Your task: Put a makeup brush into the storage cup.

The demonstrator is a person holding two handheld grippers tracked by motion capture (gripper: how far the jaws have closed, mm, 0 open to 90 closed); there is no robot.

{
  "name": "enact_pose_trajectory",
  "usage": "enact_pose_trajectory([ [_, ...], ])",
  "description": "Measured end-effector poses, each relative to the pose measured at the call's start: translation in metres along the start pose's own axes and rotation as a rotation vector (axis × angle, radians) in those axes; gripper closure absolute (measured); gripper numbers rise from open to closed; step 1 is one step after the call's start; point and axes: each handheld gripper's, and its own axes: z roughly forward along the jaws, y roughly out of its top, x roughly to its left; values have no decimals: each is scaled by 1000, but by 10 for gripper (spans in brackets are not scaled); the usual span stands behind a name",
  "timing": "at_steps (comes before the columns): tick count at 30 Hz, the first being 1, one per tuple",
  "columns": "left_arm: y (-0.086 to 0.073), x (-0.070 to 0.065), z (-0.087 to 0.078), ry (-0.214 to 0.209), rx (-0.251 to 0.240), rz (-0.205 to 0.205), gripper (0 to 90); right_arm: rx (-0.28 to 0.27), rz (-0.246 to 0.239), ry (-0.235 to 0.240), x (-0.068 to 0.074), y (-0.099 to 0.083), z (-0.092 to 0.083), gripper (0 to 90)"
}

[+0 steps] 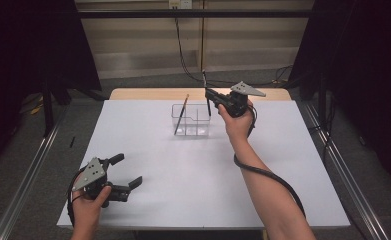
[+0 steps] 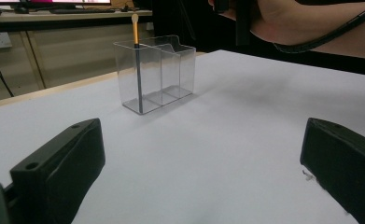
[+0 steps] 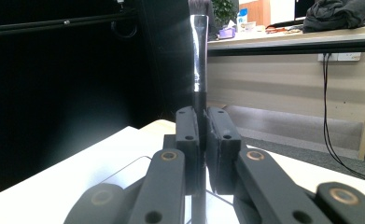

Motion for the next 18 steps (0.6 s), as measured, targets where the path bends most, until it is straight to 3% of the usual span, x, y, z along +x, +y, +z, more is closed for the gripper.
enact_pose_trajectory([
  [18, -1, -1, 1, -2, -1, -10, 0, 13, -5, -3, -1, -1, 4, 847],
])
